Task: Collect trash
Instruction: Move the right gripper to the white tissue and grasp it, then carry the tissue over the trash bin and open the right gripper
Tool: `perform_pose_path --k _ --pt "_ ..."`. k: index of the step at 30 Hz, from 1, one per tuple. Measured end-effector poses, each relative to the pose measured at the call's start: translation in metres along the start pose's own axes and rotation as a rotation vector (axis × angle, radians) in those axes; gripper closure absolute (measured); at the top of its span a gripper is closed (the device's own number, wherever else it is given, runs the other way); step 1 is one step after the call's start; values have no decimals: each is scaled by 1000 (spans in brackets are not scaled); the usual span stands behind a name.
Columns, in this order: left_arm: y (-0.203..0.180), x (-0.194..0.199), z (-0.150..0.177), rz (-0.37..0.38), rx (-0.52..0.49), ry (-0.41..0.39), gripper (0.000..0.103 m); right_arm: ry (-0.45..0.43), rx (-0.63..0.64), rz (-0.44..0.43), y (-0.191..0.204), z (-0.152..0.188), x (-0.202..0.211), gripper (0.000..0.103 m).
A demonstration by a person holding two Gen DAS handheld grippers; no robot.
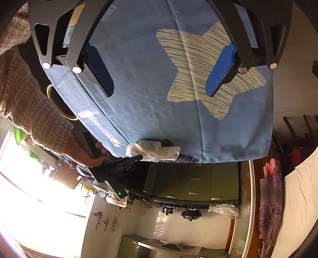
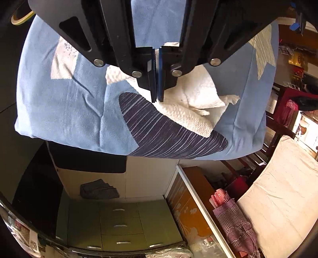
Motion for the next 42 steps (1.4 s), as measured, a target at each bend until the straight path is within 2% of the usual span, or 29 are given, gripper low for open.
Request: perform_pose_path --k 6,15,25,33,38,42 --pt "-4 6 2 4 -5 -5 14 -64 31 -14 20 16 43 100" --pt "-16 16 5 24 -20 -15 13 -210 60 -49 39 57 139 100" --pt "-37 27 11 52 -55 -26 13 -355 76 -23 40 95 241 101" --pt "-48 35 14 67 -76 -37 12 -433 -9 69 -7 137 315 101" --pt "-55 39 15 74 -85 -42 12 -476 -108 161 -56 180 355 100" --pt "-61 38 16 77 -93 -39 12 -478 -191 256 -100 216 369 100"
Point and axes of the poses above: each gripper's, at about its wrist camera, not at the fingertips, and x roughly against the way its jaws point, y to its left, z to its underside, the point moved 4 cm from there along -x, roughly the way its jaws point, and after that the axes turned 1 degree about x, right-handed, at the moved point
